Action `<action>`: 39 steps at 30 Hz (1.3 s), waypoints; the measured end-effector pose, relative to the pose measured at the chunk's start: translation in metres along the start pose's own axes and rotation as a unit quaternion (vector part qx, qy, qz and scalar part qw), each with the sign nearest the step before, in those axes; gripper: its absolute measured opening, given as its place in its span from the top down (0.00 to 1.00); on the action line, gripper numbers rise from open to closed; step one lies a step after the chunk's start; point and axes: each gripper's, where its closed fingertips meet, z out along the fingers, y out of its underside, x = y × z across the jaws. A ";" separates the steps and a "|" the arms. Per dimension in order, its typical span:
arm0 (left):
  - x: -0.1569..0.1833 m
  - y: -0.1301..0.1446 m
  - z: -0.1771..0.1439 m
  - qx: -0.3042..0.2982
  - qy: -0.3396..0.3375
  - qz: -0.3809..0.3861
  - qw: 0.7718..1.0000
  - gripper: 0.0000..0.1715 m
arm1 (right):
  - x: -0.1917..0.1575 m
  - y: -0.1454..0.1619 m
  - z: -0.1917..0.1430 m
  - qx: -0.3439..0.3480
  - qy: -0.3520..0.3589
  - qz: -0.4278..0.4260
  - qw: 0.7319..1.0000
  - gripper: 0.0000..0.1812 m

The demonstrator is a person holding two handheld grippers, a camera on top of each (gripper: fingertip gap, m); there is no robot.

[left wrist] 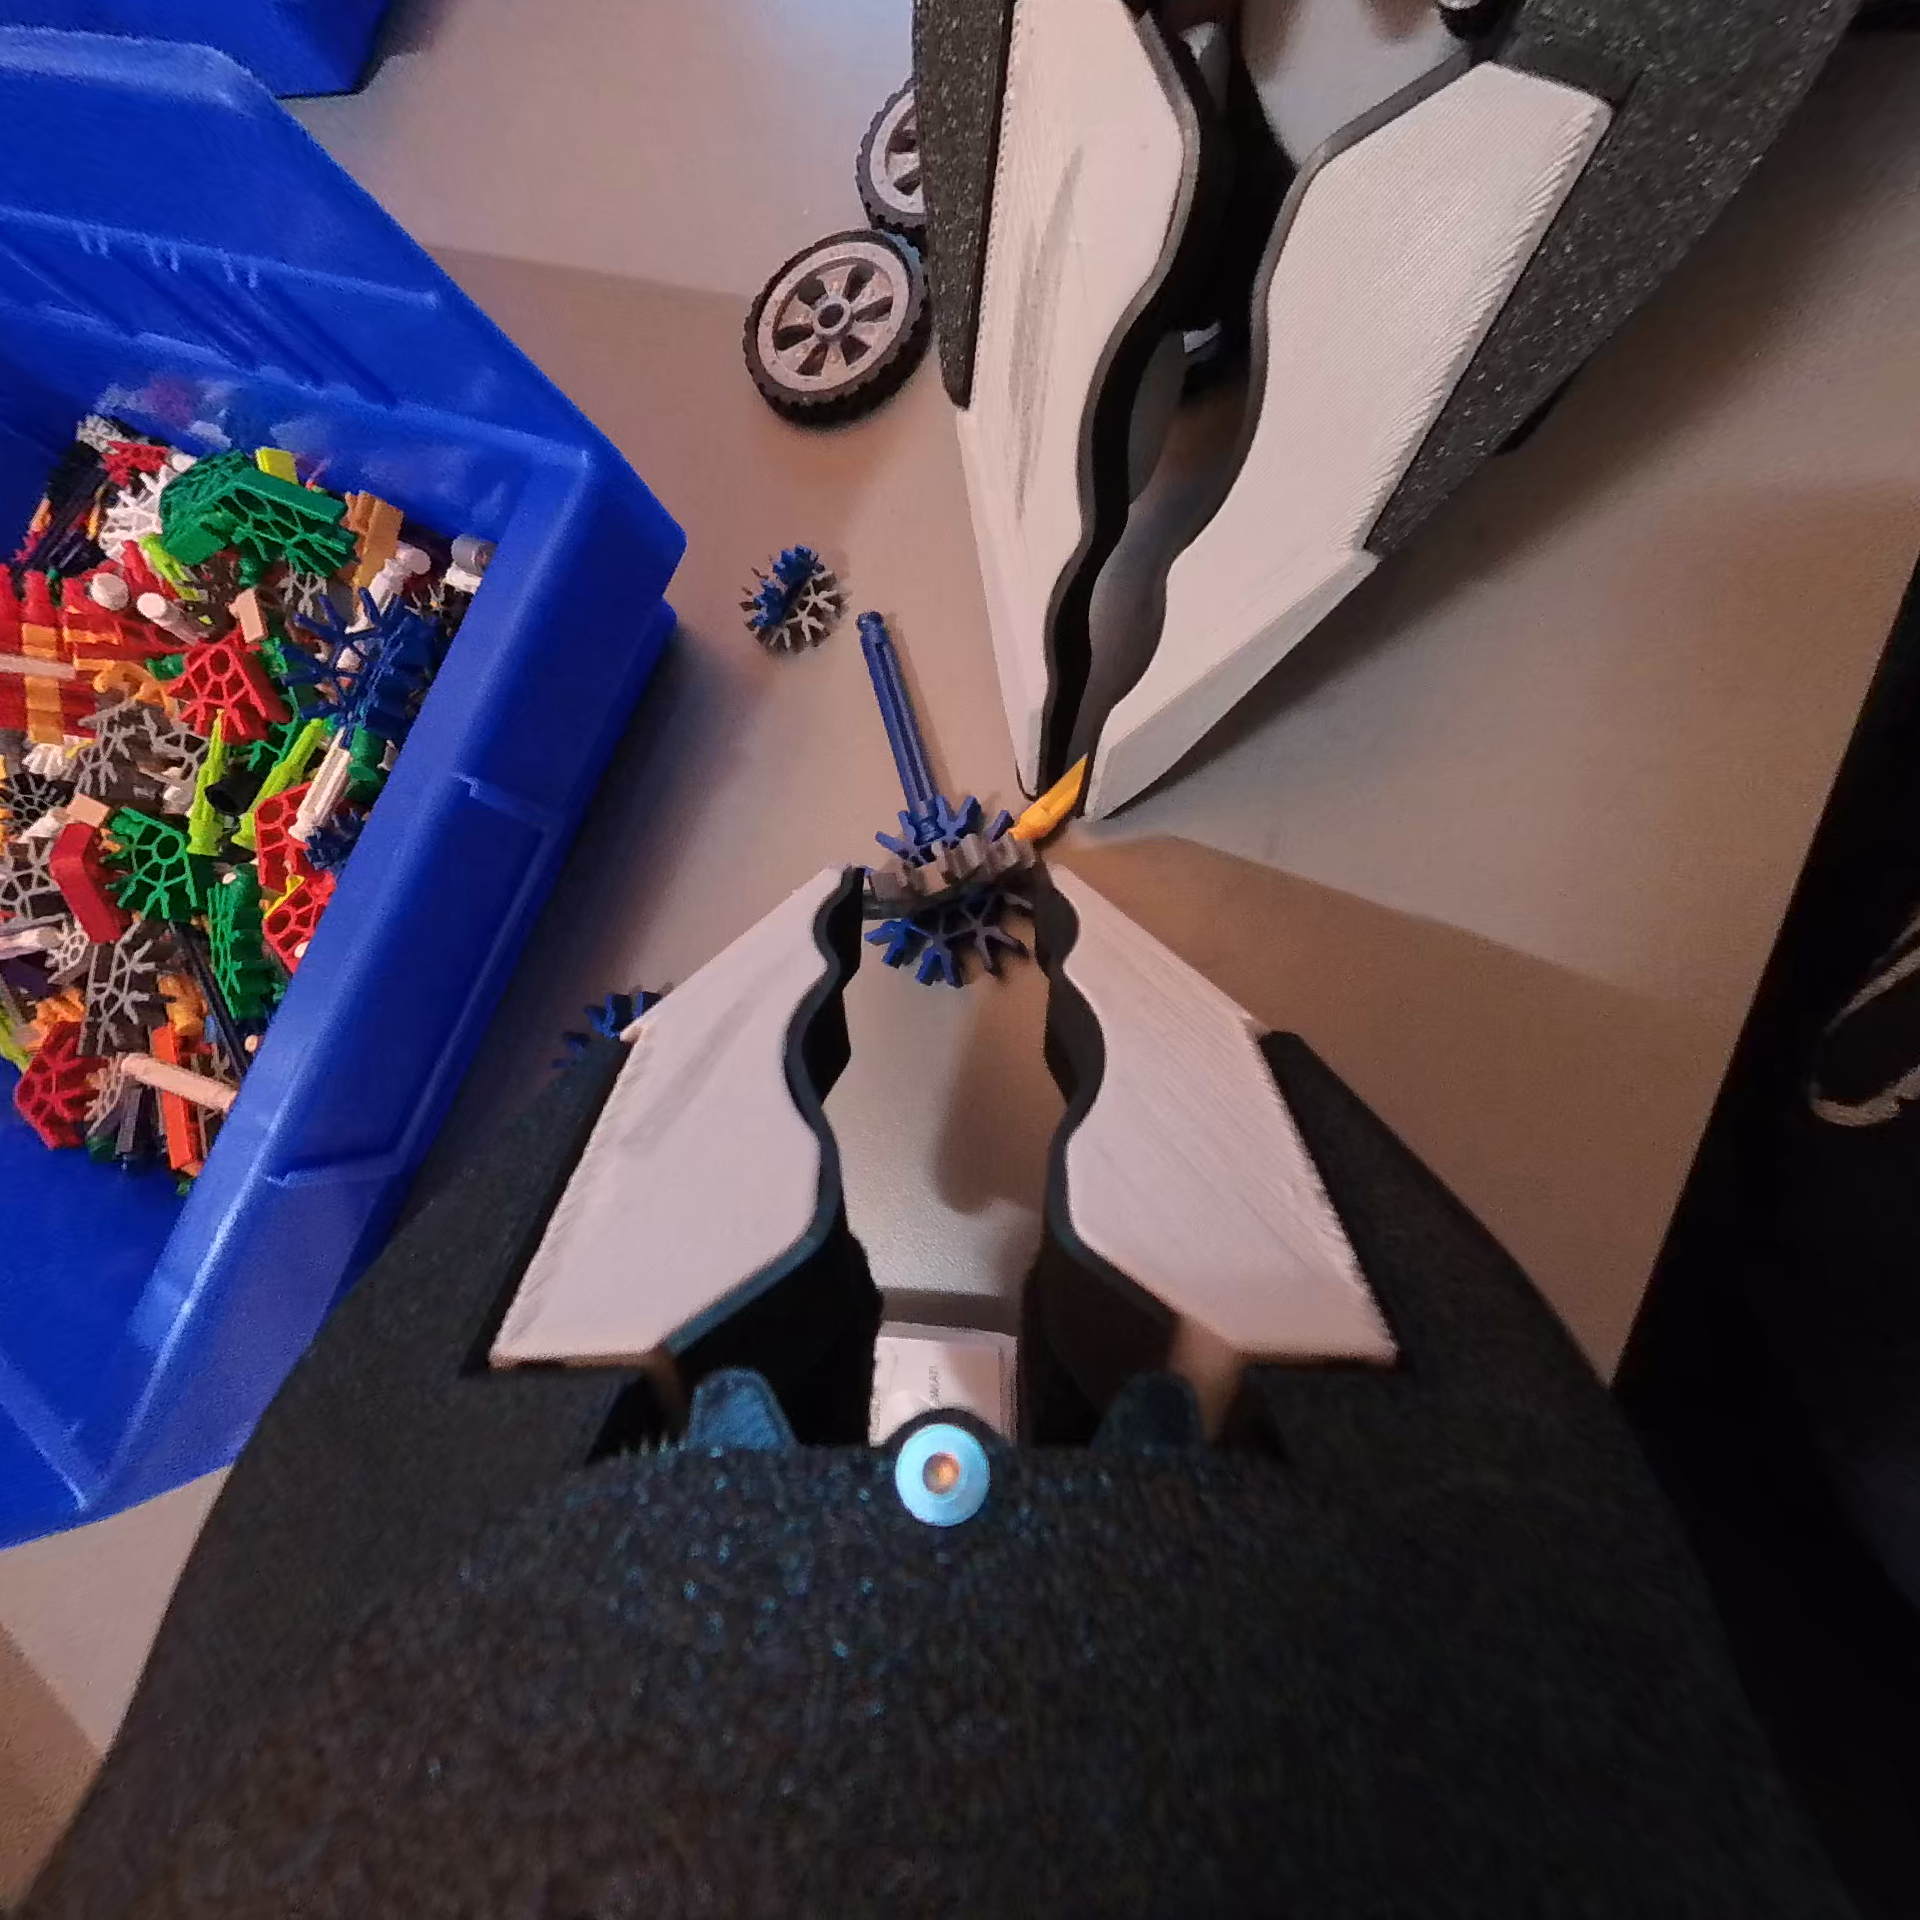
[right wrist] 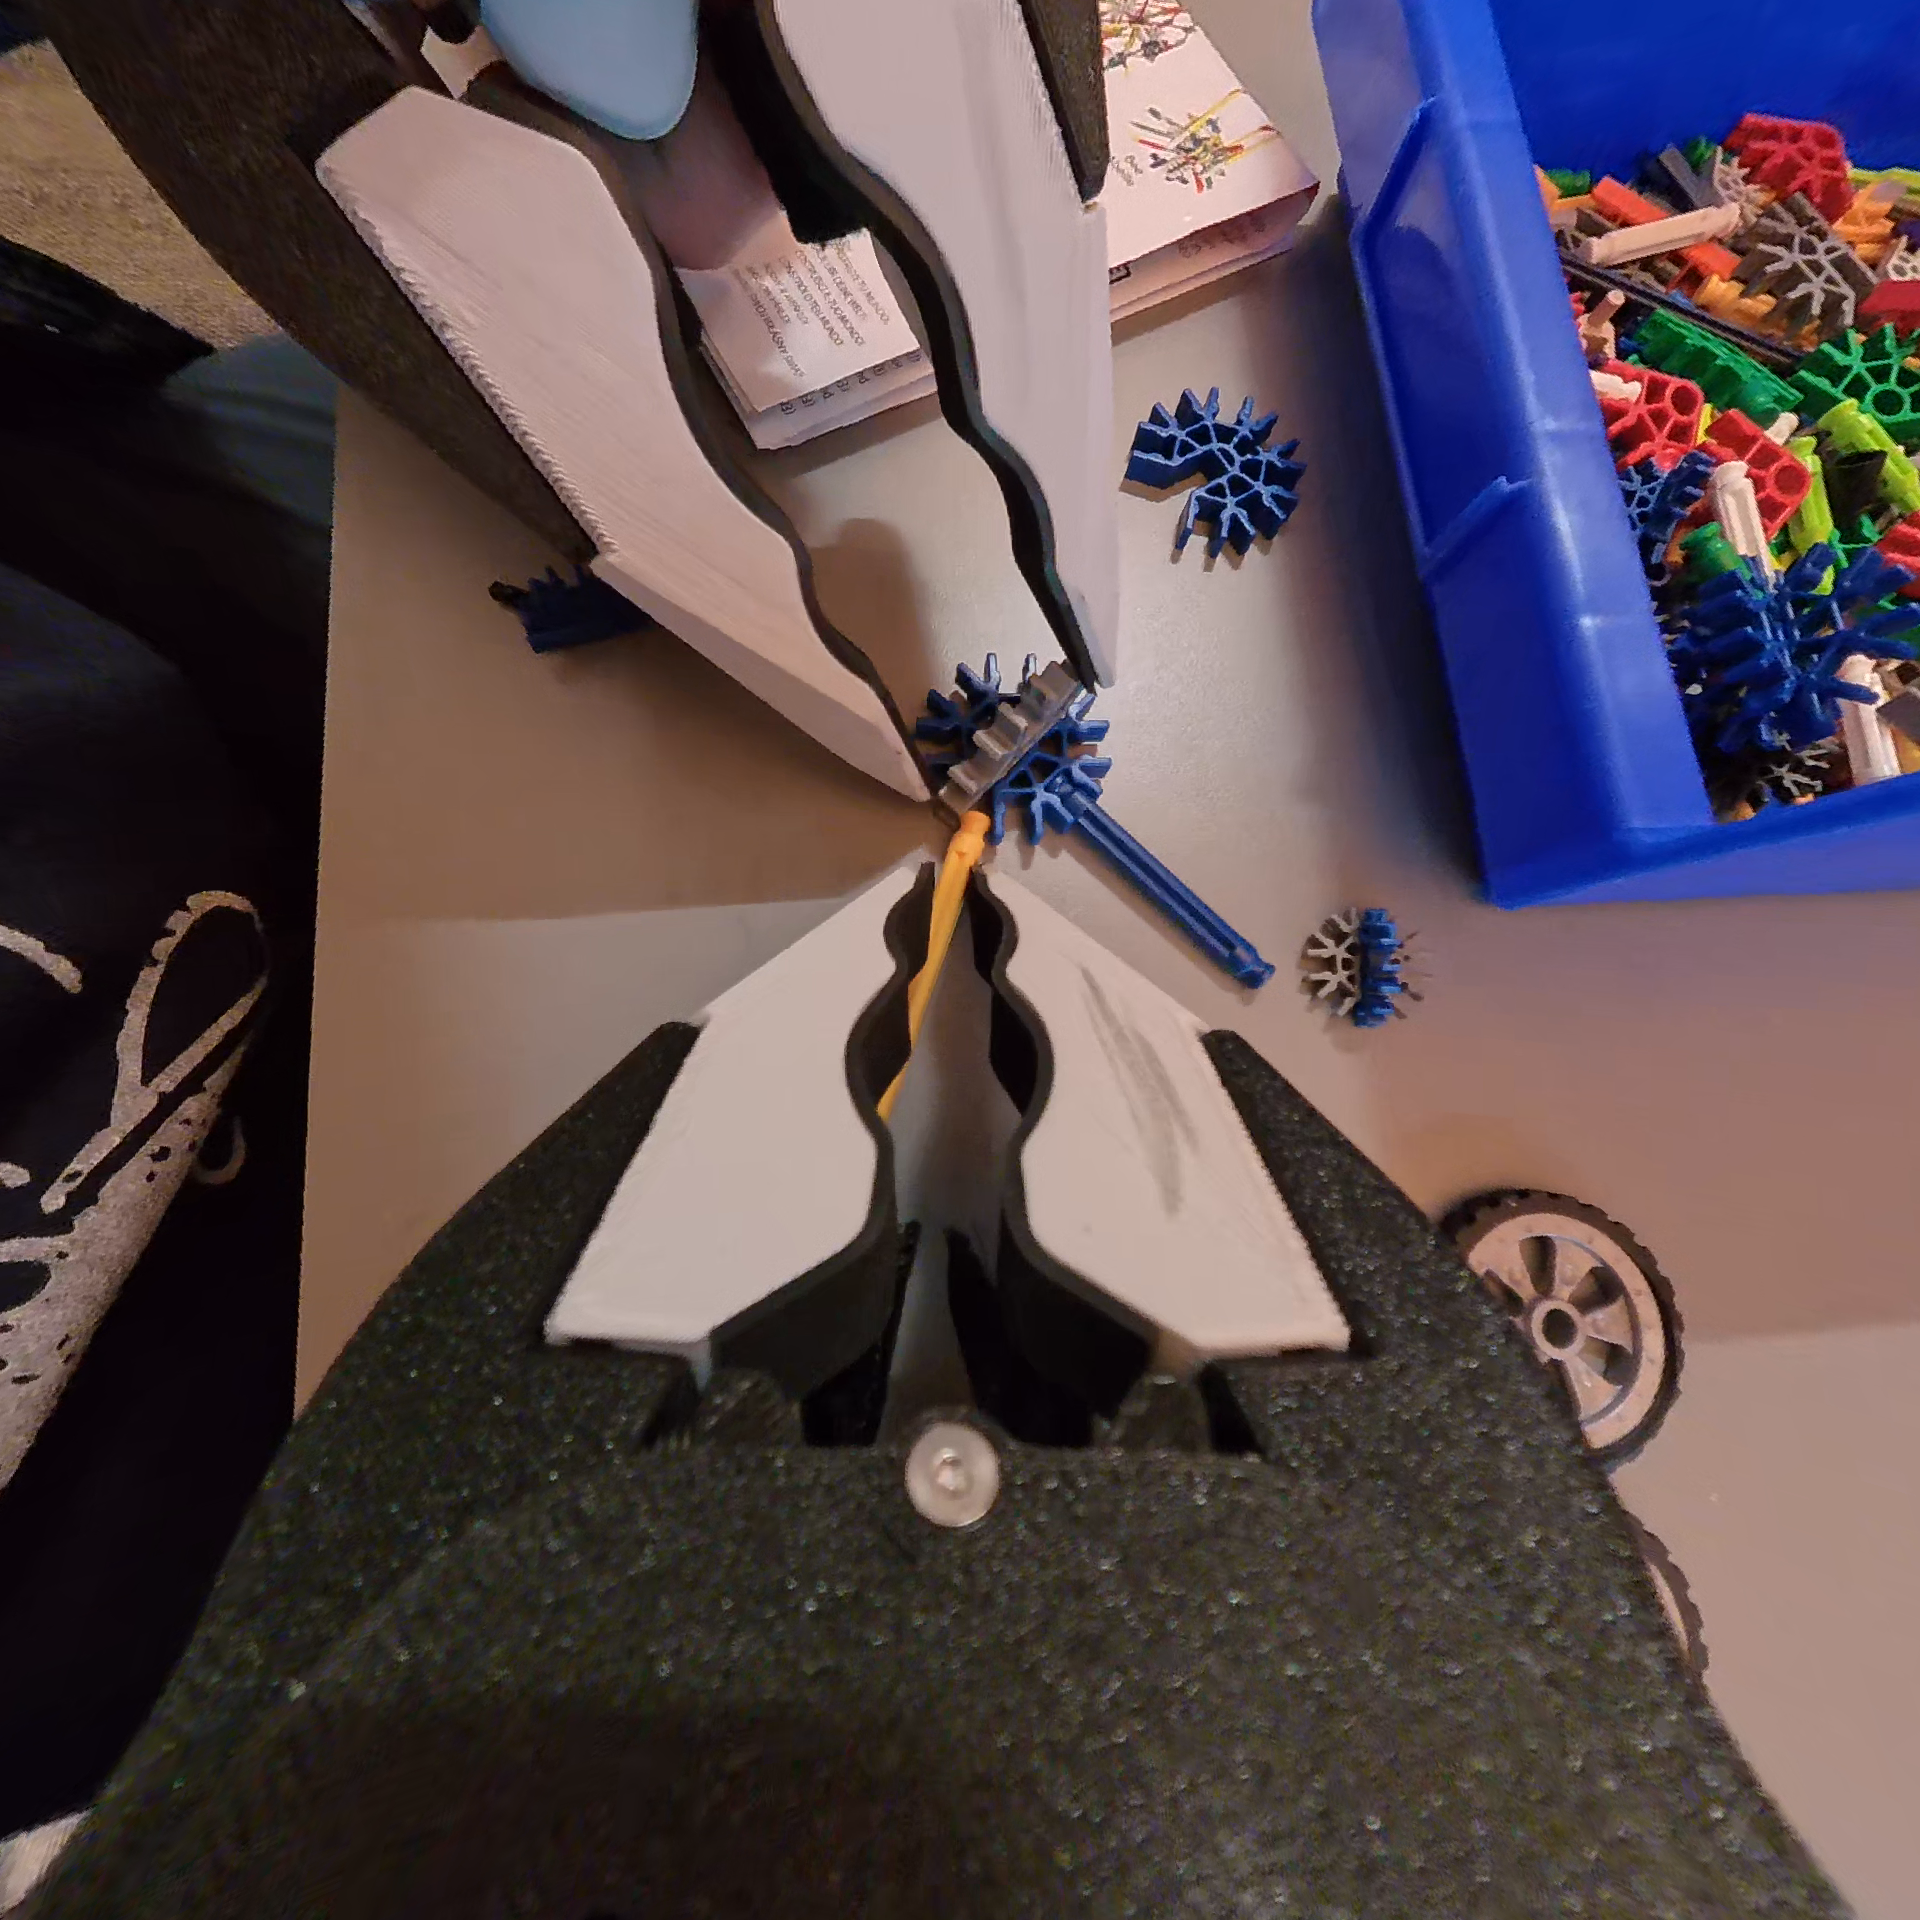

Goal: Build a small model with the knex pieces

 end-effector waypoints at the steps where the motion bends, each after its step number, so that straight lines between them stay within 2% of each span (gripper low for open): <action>1: 0.000 0.000 0.000 -0.001 0.000 0.001 1.000 0.82 | 0.000 0.000 0.000 0.000 0.001 -0.001 1.000 0.97; 24: 0.003 0.005 -0.006 -0.007 0.030 -0.007 1.000 0.82 | -0.002 0.000 -0.001 -0.001 -0.002 0.000 1.000 0.97; 39: -0.001 -0.001 -0.001 0.012 -0.006 -0.011 1.000 0.88 | -0.004 -0.001 -0.002 -0.001 -0.003 -0.001 1.000 0.97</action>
